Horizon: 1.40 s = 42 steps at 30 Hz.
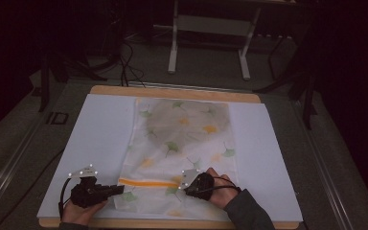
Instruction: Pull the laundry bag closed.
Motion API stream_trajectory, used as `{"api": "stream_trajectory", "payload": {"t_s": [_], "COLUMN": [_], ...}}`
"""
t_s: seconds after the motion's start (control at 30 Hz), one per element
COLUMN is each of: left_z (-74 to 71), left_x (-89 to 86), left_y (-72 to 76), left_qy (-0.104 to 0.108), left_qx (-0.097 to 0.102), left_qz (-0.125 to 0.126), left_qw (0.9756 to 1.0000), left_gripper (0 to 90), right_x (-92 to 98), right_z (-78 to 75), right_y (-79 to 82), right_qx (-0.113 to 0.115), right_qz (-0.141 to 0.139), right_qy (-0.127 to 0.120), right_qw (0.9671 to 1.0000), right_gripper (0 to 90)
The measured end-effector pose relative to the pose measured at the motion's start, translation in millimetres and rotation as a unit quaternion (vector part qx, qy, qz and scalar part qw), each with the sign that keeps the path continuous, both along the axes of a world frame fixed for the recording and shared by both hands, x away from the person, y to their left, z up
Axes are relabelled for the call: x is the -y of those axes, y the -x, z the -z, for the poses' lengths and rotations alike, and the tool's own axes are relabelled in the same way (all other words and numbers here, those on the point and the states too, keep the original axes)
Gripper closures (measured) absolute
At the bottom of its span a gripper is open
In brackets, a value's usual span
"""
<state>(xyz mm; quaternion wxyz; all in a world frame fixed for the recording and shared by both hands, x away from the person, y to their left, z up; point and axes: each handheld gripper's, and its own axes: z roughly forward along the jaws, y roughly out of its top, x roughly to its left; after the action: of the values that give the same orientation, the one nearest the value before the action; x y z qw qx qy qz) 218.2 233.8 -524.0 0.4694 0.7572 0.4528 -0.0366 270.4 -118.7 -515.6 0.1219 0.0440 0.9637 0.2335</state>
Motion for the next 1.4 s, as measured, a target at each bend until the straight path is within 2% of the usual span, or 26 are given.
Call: {"api": "stream_trajectory", "payload": {"t_s": [1.0, 1.4], "left_z": [0.4, 0.4], "left_x": [-0.1, -0.2], "left_y": [0.1, -0.1], "left_qy": [0.001, 0.001], "left_qx": [0.000, -0.001], "left_qz": [0.000, -0.001], "left_qw": [1.0000, 1.0000], "left_gripper": [88.4, 88.4], "right_x": [32.0, 41.5], "right_z": [0.0, -1.5], "right_y": [0.8, 0.6], "right_qx": [-0.001, 0.001], "right_qz": [0.032, 0.038], "right_qy": [-0.005, 0.004], "right_qw": [0.9995, 0.9993], "right_gripper": [90.0, 90.0]}}
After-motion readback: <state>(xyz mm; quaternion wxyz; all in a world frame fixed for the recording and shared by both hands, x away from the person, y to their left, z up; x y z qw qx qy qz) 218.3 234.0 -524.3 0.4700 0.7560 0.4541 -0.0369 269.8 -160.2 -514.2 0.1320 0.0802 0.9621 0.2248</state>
